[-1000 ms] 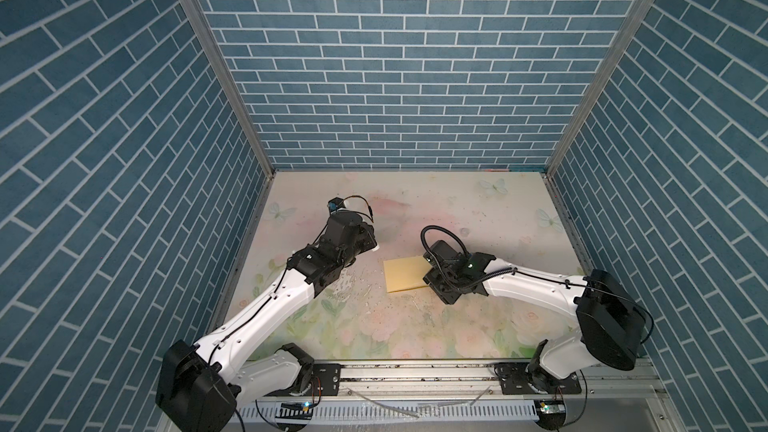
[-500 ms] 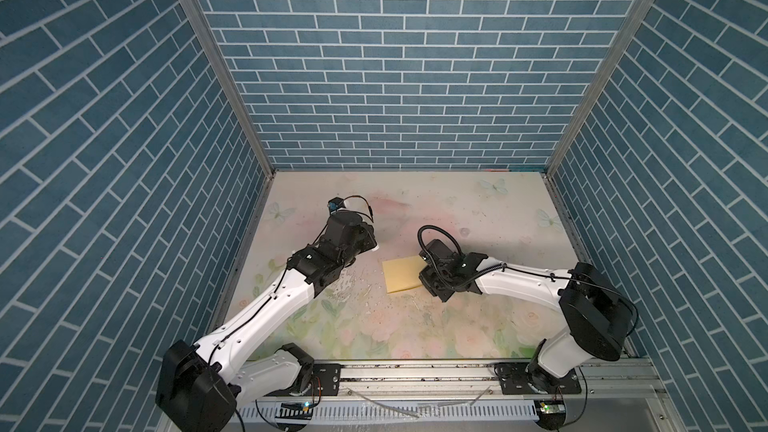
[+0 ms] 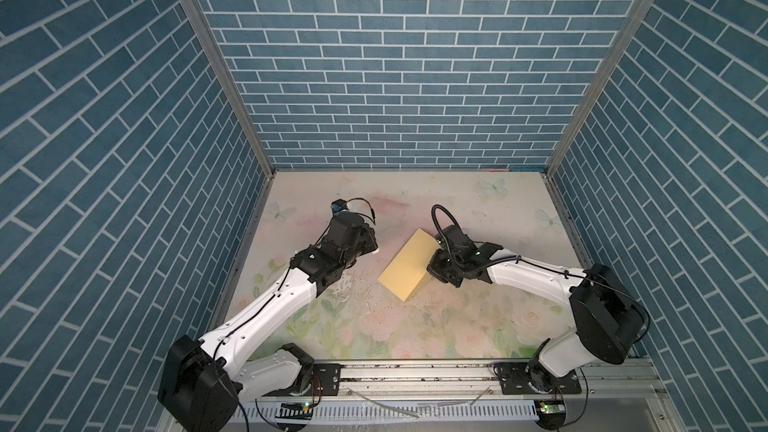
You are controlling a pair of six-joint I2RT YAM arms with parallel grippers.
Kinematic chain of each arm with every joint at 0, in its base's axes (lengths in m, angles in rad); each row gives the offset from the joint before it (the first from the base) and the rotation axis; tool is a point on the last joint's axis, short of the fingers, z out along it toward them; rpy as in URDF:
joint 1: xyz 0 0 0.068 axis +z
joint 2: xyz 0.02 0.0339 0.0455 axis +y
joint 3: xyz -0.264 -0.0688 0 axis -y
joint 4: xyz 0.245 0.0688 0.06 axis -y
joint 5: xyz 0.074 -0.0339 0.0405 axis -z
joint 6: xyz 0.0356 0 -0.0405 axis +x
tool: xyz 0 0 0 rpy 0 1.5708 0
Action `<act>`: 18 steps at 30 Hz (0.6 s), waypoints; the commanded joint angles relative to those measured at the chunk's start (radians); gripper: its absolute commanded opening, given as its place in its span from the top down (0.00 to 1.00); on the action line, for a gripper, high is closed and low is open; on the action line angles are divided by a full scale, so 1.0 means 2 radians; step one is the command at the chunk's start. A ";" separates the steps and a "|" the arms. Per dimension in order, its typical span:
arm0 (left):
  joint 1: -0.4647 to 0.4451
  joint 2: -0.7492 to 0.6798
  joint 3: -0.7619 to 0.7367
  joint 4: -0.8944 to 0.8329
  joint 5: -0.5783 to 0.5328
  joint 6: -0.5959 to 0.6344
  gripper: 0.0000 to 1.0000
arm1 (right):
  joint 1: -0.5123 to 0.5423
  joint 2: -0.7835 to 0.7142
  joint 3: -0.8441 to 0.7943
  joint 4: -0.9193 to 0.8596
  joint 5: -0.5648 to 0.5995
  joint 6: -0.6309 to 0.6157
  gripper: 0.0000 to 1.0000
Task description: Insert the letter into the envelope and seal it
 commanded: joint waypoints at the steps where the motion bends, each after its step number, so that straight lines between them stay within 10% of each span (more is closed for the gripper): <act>1: 0.002 0.011 -0.011 0.022 0.014 0.008 1.00 | -0.018 -0.002 0.050 -0.077 -0.044 -0.181 1.00; 11: -0.008 0.050 -0.013 0.058 0.047 0.003 1.00 | -0.058 0.098 0.168 -0.213 -0.105 -0.380 1.00; 18: -0.016 0.080 -0.030 0.093 0.054 -0.007 1.00 | -0.072 0.144 0.211 -0.209 -0.122 -0.399 0.92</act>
